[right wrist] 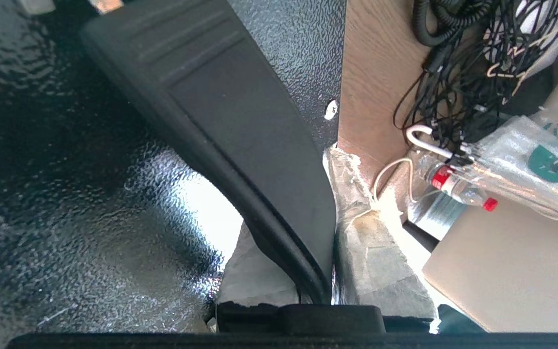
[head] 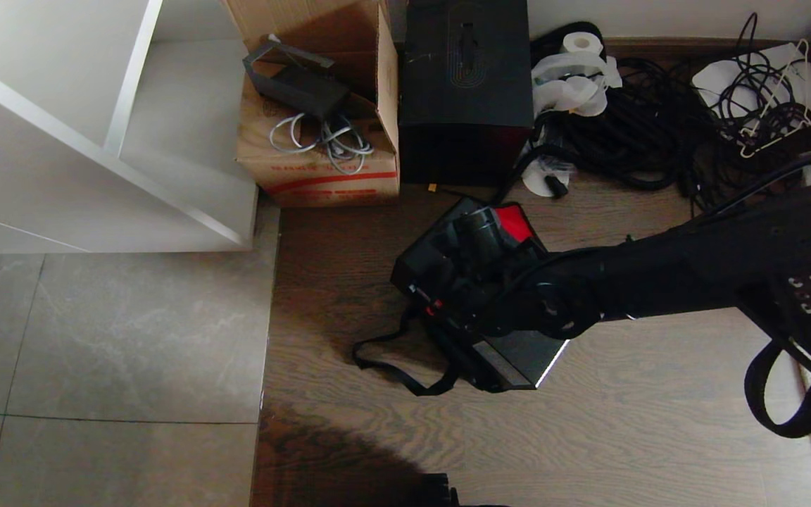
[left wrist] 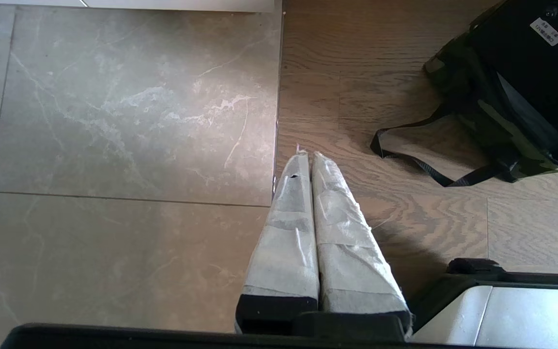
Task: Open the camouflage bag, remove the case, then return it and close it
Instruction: Place the black box back
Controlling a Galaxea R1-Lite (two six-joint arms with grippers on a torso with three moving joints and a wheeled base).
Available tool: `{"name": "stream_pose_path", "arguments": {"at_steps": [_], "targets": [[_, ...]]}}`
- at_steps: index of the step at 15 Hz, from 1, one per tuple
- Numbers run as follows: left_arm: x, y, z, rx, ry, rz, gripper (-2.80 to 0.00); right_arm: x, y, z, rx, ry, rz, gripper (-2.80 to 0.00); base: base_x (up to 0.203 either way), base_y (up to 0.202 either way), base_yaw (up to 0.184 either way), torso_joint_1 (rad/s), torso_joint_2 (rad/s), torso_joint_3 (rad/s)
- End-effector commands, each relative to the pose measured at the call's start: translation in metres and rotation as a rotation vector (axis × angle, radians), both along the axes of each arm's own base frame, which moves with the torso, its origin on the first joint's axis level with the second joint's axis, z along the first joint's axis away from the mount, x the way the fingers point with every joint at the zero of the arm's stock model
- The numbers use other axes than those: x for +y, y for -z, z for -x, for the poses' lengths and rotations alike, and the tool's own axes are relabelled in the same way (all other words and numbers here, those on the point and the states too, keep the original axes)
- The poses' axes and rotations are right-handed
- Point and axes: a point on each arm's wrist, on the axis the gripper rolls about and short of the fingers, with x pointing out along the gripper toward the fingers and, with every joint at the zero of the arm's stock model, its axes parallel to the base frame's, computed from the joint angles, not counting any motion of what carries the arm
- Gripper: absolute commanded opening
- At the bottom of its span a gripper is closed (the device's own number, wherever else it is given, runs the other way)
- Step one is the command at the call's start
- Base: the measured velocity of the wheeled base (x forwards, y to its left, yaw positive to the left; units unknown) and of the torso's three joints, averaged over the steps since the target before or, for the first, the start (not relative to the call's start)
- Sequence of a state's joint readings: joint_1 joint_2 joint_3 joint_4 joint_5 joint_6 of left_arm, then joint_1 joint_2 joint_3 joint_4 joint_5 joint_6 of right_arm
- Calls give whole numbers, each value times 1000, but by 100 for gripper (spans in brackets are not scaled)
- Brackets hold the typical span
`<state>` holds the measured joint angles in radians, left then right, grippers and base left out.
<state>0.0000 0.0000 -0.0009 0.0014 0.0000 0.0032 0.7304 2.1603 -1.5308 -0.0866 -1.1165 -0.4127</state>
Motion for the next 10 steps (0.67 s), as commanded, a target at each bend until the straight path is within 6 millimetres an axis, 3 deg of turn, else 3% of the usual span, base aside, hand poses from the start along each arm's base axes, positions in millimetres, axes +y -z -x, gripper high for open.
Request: {"name": "stream_pose_path", "arguments": {"at_steps": [1, 10], "targets": [[0, 0, 0, 0, 0, 0, -280, -2, 2, -4, -1, 19, 10, -280, 0, 0, 0, 0, 0, 0], [0, 0, 0, 0, 0, 0, -280, -15, -1, -14, -28, 69, -23, -280, 0, 0, 0, 0, 0, 0]]}}
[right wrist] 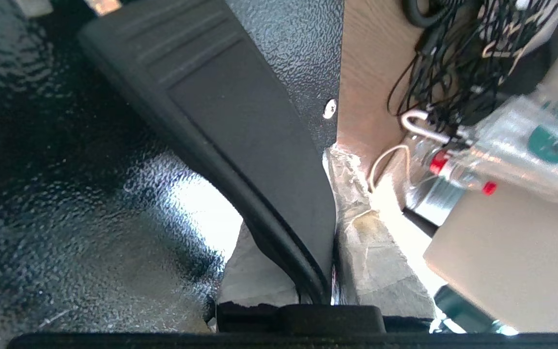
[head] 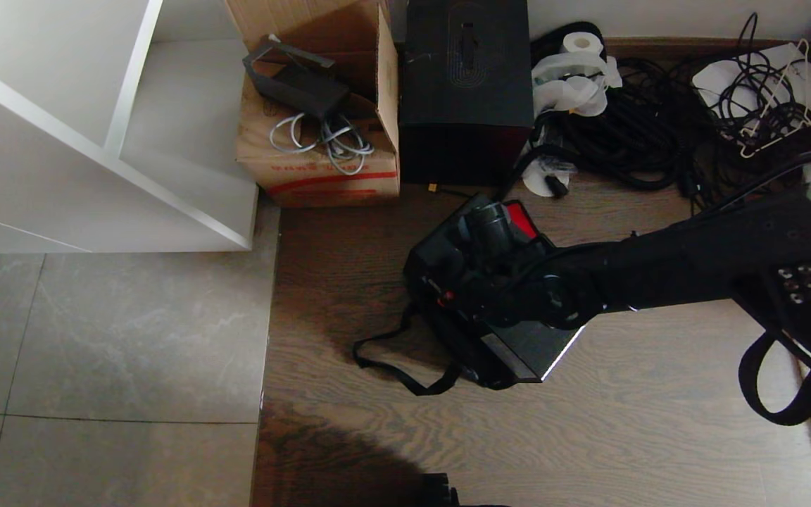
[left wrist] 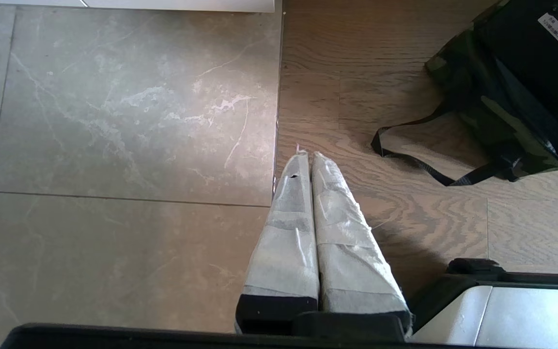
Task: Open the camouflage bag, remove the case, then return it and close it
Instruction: Place the black box back
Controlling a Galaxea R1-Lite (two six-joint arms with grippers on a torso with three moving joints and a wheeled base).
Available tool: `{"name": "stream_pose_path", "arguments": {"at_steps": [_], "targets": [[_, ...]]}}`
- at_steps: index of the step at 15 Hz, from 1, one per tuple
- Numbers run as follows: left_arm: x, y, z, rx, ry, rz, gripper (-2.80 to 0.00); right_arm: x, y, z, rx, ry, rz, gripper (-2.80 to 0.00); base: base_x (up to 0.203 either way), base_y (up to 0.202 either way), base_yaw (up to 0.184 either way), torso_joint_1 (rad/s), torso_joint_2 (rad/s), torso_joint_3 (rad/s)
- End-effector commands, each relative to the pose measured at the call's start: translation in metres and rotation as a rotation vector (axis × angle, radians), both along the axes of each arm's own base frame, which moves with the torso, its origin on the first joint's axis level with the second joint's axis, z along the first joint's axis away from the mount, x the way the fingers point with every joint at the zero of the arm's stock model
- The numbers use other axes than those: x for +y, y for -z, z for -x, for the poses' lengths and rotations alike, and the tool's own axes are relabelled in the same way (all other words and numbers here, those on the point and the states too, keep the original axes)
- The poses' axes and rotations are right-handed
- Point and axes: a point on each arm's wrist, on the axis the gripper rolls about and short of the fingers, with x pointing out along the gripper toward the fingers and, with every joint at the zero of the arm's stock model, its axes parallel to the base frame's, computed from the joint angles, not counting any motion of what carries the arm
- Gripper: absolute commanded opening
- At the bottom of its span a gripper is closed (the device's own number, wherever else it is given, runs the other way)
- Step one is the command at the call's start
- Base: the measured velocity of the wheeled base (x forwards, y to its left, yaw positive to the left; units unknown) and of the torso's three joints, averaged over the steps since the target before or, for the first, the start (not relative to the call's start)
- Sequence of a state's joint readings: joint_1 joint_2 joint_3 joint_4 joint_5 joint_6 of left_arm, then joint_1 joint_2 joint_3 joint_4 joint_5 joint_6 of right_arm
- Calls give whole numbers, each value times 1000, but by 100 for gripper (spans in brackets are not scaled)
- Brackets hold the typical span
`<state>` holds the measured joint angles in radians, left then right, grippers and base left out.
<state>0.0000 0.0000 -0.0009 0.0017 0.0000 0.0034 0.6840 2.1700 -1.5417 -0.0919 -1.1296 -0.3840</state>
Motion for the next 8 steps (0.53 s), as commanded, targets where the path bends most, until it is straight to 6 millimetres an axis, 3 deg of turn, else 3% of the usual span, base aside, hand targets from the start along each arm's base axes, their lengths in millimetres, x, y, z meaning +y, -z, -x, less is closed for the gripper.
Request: {"name": "stream_pose_path", "arguments": {"at_steps": [1, 8], "targets": [[0, 0, 0, -1, 0, 0, -280, -1, 1, 2, -2, 8, -2, -280, 0, 0, 0, 0, 0, 0], [0, 0, 0, -1, 0, 0, -280, -9, 19, 11, 34, 51, 45, -280, 0, 0, 0, 0, 0, 0]]}}
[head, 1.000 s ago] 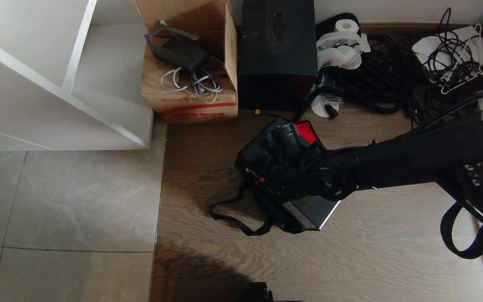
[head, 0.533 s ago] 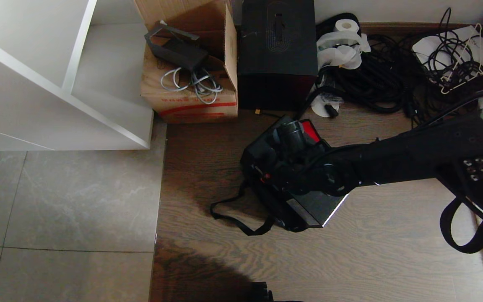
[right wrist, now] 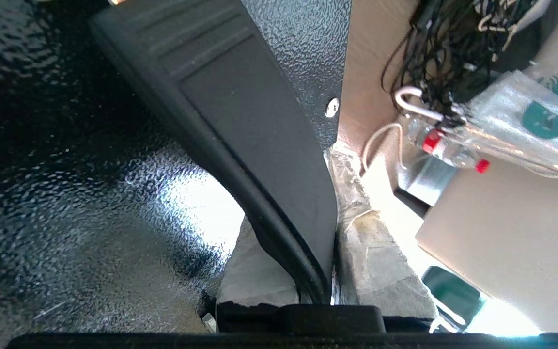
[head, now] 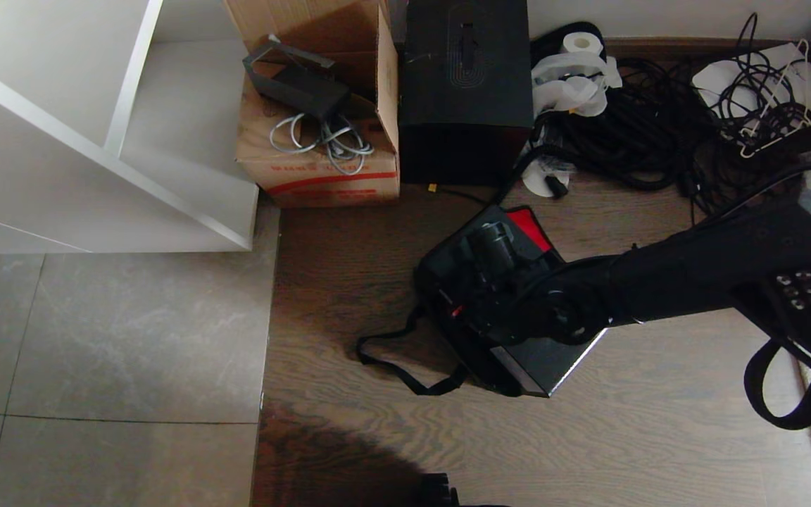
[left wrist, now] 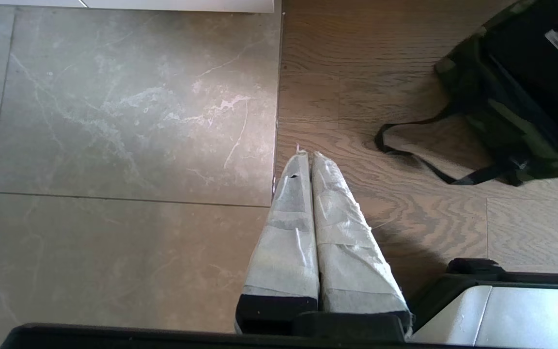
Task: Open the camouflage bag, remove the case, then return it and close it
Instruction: Place the black box back
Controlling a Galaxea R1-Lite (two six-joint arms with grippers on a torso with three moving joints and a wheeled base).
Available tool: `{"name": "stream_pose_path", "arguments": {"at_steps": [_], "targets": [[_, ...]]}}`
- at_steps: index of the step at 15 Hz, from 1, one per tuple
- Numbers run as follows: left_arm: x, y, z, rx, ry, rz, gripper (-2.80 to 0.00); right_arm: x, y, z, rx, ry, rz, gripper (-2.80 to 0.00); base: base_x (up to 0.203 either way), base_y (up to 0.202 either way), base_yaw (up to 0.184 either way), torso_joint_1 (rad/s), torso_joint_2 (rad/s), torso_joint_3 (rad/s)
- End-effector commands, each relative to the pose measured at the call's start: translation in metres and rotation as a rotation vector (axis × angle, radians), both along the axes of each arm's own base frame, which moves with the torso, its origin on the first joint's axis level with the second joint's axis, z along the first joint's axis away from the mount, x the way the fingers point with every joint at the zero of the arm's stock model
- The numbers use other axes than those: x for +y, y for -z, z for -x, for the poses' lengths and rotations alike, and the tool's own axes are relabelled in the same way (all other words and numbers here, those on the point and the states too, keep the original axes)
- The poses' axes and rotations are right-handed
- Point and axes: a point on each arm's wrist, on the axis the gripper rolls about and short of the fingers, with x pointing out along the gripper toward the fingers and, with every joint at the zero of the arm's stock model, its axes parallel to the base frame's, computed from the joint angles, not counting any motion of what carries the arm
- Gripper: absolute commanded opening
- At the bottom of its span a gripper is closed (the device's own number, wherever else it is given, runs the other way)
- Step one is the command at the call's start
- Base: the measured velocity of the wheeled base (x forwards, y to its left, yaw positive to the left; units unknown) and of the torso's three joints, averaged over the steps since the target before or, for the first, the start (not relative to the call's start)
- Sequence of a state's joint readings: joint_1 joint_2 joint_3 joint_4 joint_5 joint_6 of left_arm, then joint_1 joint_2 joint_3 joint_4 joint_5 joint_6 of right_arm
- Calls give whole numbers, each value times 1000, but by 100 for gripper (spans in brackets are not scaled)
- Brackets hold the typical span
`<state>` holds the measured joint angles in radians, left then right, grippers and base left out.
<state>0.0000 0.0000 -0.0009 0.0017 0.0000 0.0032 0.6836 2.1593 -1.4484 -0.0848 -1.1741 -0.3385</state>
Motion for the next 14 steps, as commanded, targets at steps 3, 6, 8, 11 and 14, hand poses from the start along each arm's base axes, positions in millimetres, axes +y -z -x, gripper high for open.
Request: {"name": "stream_pose_path", "arguments": {"at_steps": [3, 6, 8, 11, 14], "targets": [[0, 0, 0, 1, 0, 0, -280, -1, 6, 0, 12, 6, 14, -280, 0, 0, 0, 0, 0, 0], [0, 0, 0, -1, 0, 0, -280, 2, 20, -5, 21, 13, 14, -280, 0, 0, 0, 0, 0, 0], [0, 0, 0, 1, 0, 0, -280, 5, 30, -8, 29, 16, 18, -280, 0, 0, 0, 0, 0, 0], [0, 0, 0, 0, 0, 0, -280, 7, 37, -17, 30, 25, 19, -280, 0, 0, 0, 0, 0, 0], [0, 0, 0, -1, 0, 0, -280, 2, 42, -29, 27, 51, 17, -280, 0, 0, 0, 0, 0, 0]]}}
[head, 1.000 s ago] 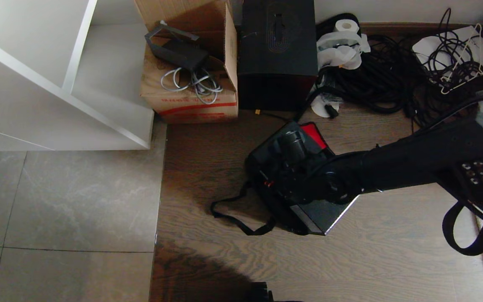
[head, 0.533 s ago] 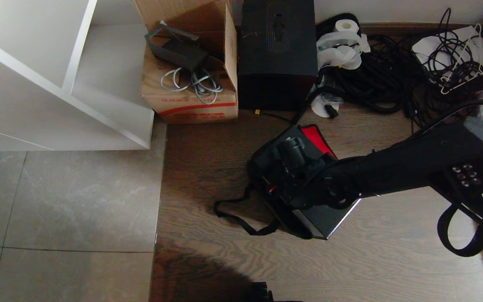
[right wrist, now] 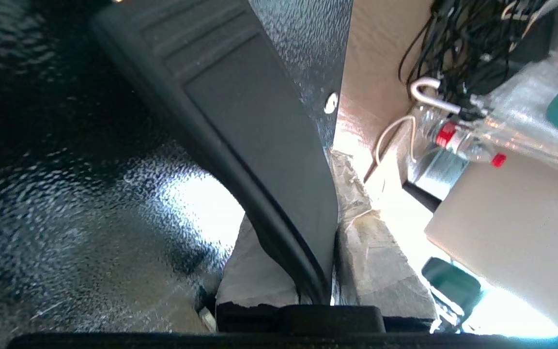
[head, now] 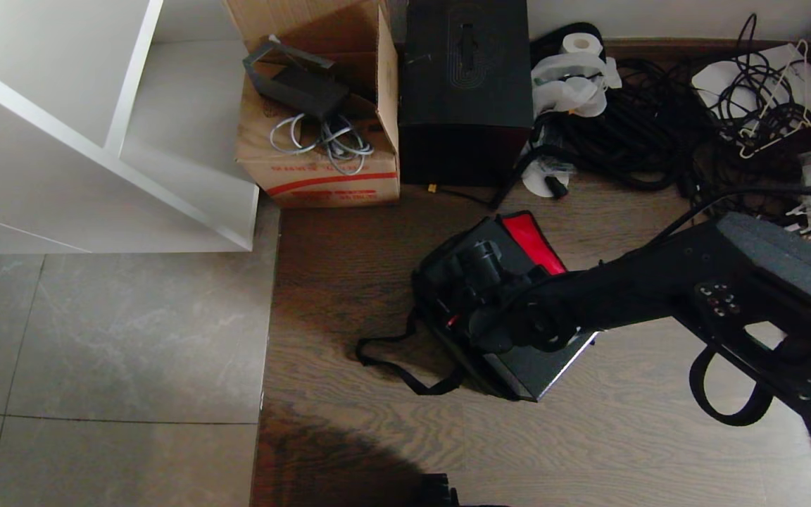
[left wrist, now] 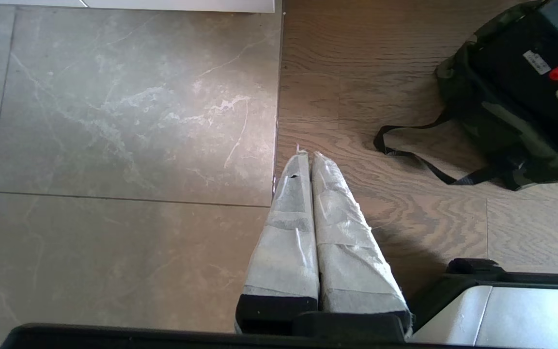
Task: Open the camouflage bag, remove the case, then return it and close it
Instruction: Place the black box back
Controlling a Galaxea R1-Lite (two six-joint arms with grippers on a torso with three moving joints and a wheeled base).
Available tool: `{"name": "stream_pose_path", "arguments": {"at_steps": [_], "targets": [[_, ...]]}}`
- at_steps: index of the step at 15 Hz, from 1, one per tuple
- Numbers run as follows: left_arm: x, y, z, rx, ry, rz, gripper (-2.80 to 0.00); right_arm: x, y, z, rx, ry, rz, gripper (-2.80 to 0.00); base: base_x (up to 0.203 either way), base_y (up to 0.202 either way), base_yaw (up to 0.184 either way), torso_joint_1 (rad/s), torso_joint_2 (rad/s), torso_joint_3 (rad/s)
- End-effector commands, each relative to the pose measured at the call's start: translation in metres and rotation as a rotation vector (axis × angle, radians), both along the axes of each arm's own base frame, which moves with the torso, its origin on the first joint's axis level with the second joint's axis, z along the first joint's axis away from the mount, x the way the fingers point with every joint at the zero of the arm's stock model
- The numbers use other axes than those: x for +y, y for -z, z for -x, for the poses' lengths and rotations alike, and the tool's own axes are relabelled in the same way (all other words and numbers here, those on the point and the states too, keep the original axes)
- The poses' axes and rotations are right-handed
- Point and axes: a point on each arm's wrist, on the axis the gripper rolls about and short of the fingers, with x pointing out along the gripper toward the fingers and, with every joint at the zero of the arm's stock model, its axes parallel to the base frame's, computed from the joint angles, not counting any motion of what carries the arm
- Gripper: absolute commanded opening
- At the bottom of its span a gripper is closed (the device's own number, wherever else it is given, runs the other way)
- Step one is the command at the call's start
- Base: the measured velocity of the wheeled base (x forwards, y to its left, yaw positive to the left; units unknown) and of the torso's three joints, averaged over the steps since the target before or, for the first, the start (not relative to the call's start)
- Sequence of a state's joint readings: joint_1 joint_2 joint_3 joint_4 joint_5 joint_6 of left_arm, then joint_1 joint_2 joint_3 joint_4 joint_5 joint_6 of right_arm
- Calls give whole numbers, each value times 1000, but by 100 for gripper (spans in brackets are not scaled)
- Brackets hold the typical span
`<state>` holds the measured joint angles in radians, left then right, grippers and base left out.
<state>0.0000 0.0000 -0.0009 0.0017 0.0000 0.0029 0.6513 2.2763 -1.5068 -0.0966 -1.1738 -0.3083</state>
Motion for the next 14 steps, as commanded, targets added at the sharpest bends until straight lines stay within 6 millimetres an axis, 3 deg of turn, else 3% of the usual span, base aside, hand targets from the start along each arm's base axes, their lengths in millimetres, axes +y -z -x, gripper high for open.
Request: {"name": "stream_pose_path", "arguments": {"at_steps": [1, 3, 8, 14], "targets": [[0, 0, 0, -1, 0, 0, -280, -2, 9, -6, 11, 17, 16, -280, 0, 0, 0, 0, 0, 0], [0, 0, 0, -1, 0, -1, -280, -4, 1, -5, -1, 19, 6, -280, 0, 0, 0, 0, 0, 0], [0, 0, 0, -1, 0, 0, -280, -11, -43, 4, -60, 13, -42, -280, 0, 0, 0, 0, 0, 0], [0, 0, 0, 1, 0, 0, -280, -18, -66, 14, -85, 12, -61, -280, 0, 0, 0, 0, 0, 0]]}}
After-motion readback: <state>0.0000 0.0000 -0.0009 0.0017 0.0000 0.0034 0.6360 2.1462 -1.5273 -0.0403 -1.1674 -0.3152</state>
